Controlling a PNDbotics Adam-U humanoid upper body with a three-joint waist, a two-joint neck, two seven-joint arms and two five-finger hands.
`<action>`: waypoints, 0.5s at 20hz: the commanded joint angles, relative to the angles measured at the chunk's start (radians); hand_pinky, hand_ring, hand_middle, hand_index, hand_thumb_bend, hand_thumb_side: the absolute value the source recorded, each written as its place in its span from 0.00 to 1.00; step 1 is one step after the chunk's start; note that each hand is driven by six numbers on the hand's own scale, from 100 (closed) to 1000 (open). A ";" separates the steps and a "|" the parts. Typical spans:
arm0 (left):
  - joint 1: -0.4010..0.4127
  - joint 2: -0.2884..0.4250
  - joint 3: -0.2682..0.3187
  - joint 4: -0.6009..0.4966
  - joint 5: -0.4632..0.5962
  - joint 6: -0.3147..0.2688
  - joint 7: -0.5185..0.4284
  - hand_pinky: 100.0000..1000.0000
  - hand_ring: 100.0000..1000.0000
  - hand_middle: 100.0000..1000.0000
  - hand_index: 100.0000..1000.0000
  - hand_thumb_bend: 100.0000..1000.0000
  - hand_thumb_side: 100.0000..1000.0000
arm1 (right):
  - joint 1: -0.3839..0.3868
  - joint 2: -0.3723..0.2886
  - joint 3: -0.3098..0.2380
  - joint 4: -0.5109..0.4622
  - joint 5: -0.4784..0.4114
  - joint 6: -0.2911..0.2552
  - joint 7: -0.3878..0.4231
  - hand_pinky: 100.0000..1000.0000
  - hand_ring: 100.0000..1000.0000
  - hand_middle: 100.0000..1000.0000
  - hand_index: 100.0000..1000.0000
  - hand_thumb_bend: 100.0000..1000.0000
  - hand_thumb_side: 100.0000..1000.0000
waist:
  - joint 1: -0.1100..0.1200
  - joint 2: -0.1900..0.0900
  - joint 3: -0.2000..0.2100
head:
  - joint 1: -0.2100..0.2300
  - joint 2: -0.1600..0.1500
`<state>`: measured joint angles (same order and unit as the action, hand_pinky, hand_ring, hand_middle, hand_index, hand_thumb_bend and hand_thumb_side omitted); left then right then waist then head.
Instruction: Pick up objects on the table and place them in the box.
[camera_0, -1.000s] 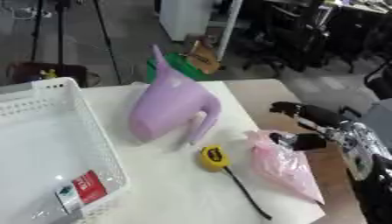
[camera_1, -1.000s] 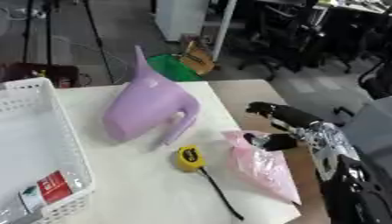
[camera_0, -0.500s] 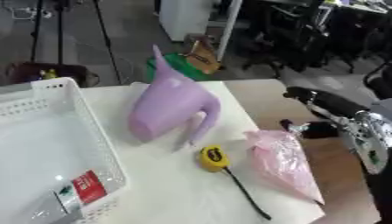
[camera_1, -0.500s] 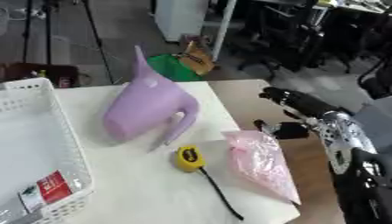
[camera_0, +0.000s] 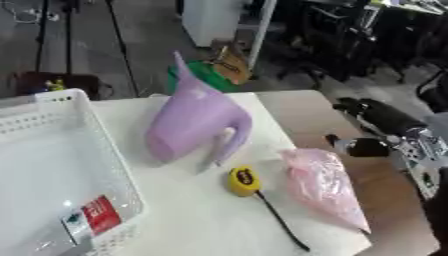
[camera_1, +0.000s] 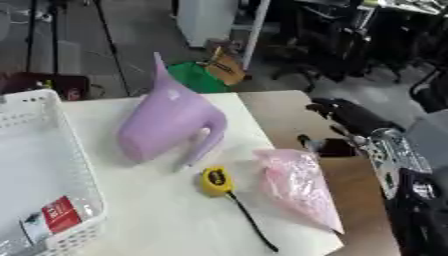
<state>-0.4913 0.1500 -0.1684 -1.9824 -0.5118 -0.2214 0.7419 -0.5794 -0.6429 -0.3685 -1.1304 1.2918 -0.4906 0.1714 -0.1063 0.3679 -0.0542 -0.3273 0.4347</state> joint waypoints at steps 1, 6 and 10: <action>-0.012 -0.002 -0.005 -0.018 0.001 0.001 -0.003 0.90 0.95 0.87 0.75 0.00 1.00 | -0.022 -0.047 0.000 0.043 0.028 -0.017 -0.022 1.00 0.96 1.00 1.00 0.23 0.89 | 0.002 -0.017 0.001 | -0.005 -0.013; -0.013 -0.003 -0.005 -0.018 0.003 0.001 -0.003 0.90 0.95 0.87 0.75 0.00 1.00 | -0.030 -0.032 0.006 0.108 0.009 -0.073 -0.001 1.00 1.00 1.00 1.00 0.21 0.91 | 0.002 -0.016 0.007 | -0.007 -0.019; -0.013 -0.003 -0.005 -0.018 0.003 0.001 -0.003 0.91 0.95 0.87 0.75 0.00 1.00 | -0.033 -0.028 0.006 0.133 -0.010 -0.095 0.022 1.00 1.00 1.00 1.00 0.20 0.93 | 0.002 -0.015 0.008 | -0.006 -0.021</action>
<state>-0.4919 0.1498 -0.1686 -1.9824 -0.5105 -0.2199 0.7405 -0.5986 -0.6393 -0.3572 -0.9987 1.2940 -0.5762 0.1884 -0.1060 0.3681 -0.0440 -0.3300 0.4258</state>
